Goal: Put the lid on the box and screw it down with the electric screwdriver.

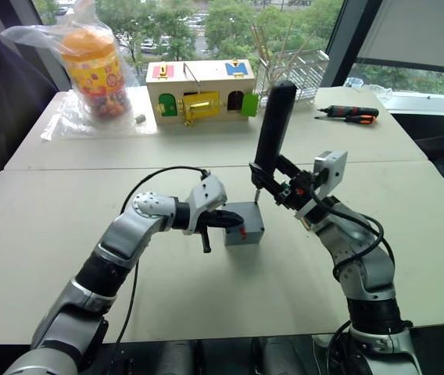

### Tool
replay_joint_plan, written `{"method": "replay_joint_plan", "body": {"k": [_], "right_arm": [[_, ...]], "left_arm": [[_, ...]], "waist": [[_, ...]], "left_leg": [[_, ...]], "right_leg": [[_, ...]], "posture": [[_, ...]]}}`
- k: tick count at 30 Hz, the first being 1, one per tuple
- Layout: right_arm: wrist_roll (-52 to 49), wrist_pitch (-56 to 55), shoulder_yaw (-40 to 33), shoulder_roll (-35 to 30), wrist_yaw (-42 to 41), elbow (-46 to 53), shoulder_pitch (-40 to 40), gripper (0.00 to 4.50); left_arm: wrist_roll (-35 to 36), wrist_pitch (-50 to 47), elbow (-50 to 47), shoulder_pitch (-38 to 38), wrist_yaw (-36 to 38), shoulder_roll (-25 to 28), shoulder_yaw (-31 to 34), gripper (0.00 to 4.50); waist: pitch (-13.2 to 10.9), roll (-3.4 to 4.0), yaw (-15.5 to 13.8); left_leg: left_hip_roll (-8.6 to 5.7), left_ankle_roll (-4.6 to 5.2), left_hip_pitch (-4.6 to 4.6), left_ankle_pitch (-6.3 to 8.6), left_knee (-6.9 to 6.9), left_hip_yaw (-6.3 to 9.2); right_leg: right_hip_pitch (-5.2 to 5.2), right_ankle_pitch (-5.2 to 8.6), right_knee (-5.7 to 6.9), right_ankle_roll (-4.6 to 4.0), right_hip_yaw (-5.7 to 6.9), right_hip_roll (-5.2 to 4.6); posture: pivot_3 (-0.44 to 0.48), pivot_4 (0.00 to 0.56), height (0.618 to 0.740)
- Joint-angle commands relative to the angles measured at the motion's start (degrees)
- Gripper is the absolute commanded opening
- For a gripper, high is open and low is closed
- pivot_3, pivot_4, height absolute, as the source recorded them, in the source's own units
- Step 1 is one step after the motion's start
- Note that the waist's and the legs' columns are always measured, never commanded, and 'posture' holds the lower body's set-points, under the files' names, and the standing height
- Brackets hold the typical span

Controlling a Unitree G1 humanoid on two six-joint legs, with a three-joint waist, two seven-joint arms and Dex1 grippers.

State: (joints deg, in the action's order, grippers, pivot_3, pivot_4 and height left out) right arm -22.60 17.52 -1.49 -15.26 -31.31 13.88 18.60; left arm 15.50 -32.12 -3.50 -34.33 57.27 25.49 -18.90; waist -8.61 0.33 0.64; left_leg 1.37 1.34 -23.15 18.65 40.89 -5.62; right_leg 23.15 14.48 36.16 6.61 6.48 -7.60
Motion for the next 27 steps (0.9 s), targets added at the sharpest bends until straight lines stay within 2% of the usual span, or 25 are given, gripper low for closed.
{"method": "replay_joint_plan", "body": {"k": [1,20,25,27], "right_arm": [[1.8,2.9,2.8,0.0,0.2,-5.2,-3.3,1.8],[0.2,2.0,0.4,0.5,2.1,-5.0,-2.9,1.8],[-0.6,2.1,-0.6,-0.3,2.4,-2.3,-1.7,1.8],[-1.5,3.5,-2.1,-1.1,3.9,1.7,0.1,1.8]], "left_arm": [[-0.3,0.1,-0.2,-0.2,0.1,-0.1,0.1,0.0],[-1.1,1.5,2.8,-1.5,0.4,-1.8,-0.2,0.0],[-1.3,1.9,3.3,-1.3,0.4,-2.0,-0.1,0.0],[-1.4,2.0,3.4,-1.1,0.4,-2.0,0.0,0.0]], "waist": [[0.0,0.0,0.0],[0.1,-0.03,-0.1],[0.1,-0.03,-0.1],[0.1,-0.03,-0.1]], "left_leg": [[0.0,0.0,0.0,0.0,0.0,0.0],[-0.01,0.03,0.04,0.02,0.01,0.01],[0.0,0.04,0.04,0.02,0.01,0.0],[0.0,0.05,0.03,0.03,0.01,0.01]], "right_leg": [[0.0,0.0,0.0,0.0,0.0,0.0],[-0.07,0.0,-0.02,0.0,0.01,-0.02],[-0.07,0.0,-0.02,0.0,0.0,-0.02],[-0.06,0.0,-0.02,0.0,0.0,-0.02]], "posture": [[0.0,0.15,0.711],[0.0,0.15,0.711],[0.0,0.15,0.711],[0.0,0.15,0.711]]}}
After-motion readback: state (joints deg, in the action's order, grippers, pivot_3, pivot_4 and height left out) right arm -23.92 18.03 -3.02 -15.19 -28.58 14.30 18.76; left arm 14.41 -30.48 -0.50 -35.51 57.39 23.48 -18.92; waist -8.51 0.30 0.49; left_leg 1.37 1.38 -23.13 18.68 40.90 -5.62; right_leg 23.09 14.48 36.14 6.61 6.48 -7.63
